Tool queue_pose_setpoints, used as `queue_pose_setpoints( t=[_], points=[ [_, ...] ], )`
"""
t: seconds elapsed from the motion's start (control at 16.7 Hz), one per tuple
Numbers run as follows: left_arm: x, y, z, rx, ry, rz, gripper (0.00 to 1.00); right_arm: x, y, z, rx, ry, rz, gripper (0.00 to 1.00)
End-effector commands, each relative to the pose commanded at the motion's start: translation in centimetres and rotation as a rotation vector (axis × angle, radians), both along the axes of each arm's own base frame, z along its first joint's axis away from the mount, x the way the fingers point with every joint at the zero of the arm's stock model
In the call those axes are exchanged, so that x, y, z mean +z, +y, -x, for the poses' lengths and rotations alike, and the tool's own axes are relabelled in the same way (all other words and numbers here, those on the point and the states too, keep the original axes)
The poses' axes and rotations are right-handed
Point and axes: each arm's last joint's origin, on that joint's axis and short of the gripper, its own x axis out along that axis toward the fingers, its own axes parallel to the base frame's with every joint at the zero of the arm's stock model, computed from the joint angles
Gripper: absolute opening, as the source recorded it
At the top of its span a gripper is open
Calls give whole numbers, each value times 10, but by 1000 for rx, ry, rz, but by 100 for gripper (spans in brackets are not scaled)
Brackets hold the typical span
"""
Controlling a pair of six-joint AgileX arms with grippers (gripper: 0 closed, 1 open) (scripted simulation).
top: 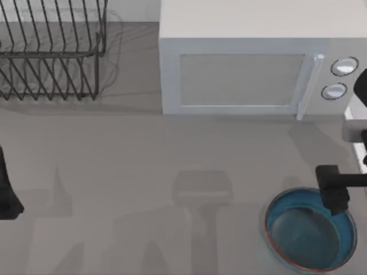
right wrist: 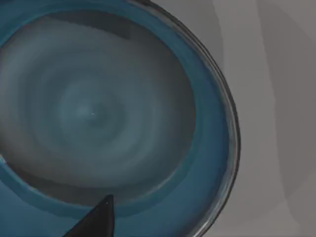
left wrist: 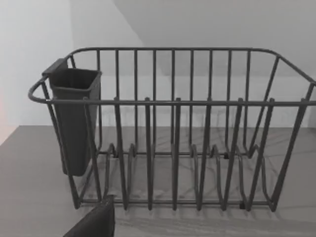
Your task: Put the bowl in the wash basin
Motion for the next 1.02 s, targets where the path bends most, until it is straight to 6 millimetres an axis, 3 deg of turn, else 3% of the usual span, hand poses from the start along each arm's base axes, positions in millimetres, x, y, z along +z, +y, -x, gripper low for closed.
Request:
queue_pose_setpoints(
  t=[0.36,0.66,1.02],
  points=[
    [0,0,0,0,0,0,100,-64,0,1,0,-8,-3,100],
    [0,0,0,0,0,0,100,-71,0,3,0,-3,-1,100],
    [0,0,0,0,0,0,100,-71,0,3,0,-3,-1,55]
  ],
)
